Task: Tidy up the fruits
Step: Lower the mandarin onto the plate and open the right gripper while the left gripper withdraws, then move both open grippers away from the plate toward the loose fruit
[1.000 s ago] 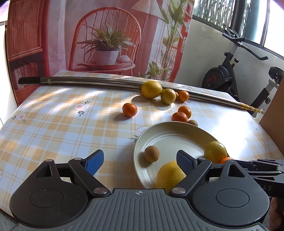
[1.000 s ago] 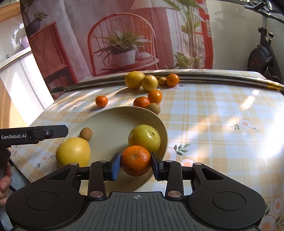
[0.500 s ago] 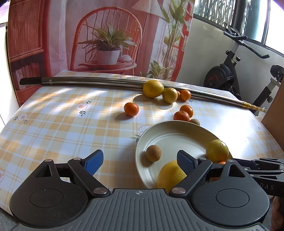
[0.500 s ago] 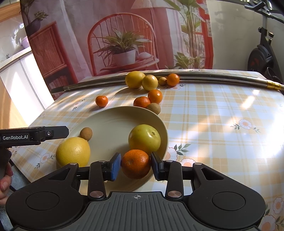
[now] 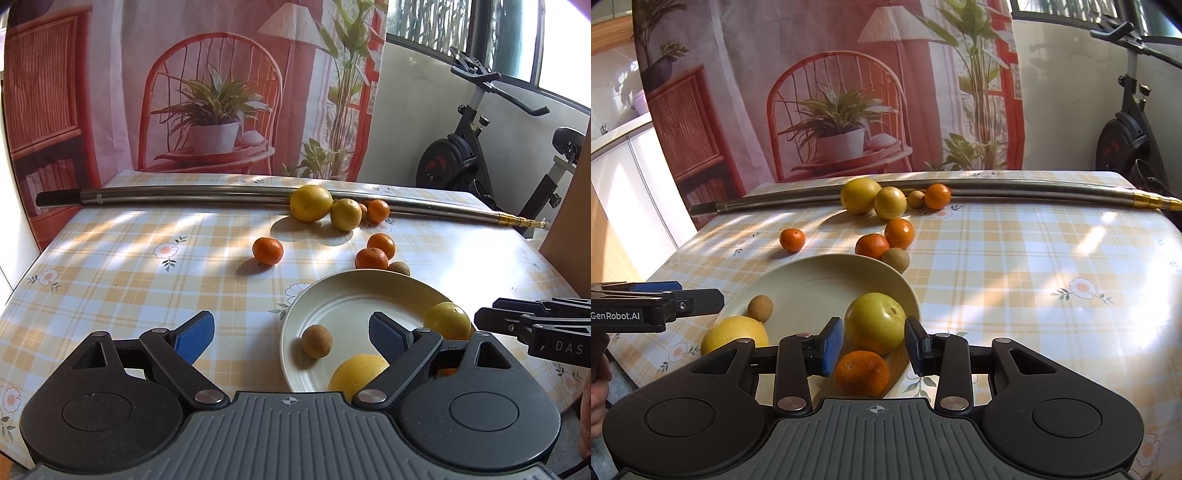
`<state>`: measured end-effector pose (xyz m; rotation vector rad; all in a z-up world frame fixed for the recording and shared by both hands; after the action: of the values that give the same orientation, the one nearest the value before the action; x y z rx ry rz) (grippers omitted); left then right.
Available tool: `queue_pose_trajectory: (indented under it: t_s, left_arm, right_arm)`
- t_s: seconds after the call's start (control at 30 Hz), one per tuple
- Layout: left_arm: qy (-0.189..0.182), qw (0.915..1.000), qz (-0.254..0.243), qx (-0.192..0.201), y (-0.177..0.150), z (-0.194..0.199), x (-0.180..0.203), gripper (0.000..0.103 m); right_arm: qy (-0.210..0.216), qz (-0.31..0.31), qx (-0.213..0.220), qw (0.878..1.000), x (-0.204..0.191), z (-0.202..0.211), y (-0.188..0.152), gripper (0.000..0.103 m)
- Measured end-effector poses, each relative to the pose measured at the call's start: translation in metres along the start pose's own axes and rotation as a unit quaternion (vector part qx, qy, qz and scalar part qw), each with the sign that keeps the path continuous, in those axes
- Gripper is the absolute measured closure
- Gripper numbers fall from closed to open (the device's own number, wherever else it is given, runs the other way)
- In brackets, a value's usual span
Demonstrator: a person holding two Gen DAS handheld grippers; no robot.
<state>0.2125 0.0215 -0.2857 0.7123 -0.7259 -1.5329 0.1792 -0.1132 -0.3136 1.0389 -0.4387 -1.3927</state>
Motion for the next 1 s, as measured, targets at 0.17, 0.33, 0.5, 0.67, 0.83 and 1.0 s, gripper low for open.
queue_pose_trajectory:
  t_s: [0.17,0.33,0.5,0.67,0.83,1.0]
  left_arm:
    - [0.002,0.9996,0.026,0.007,0.019,0.001,-0.015,0.011]
    - [0.004,0.9954,0.053,0.08,0.041,0.02,-0.023,0.01]
    - [0.018,0.997,0.065,0.037,0.045,0.011,-0.027,0.011]
    - [0.019,0.9984,0.044,0.029,0.046,0.006,-0.027,0.011]
    - [0.021,0.9994,0.021,0.016,0.046,-0.005,-0.031,0.011]
    - [0.011,0.999,-0.024,-0.037,0.049,-0.024,-0.028,0.011]
  right_arm:
    - [-0.003,0.007,0.011,1.0,0.01,0.005,0.015,0.058]
    - [0.01,-0.01,0.025,1.0,0.024,0.008,0.034,0.036]
    - [0.012,-0.02,0.039,0.999,0.035,0.008,0.055,0.0]
    - [0.014,-0.025,0.009,1.0,0.042,0.002,0.067,0.0]
    - [-0.004,-0.03,0.014,0.999,0.048,0.002,0.074,0.0]
    - [0.005,-0.021,0.015,1.0,0.042,0.0,0.077,0.0]
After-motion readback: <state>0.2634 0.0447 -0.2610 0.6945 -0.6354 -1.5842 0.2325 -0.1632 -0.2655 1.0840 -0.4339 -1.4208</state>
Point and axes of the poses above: each gripper's, at about its wrist camera, not at the fingertips, and z roughly against the way its jaws point, x to its right, y to its top, the point moved 9 cm from there along -z, roughly the way its jaws point, and after that the axes turned 9 degrees about y, right-handed, at the moved point
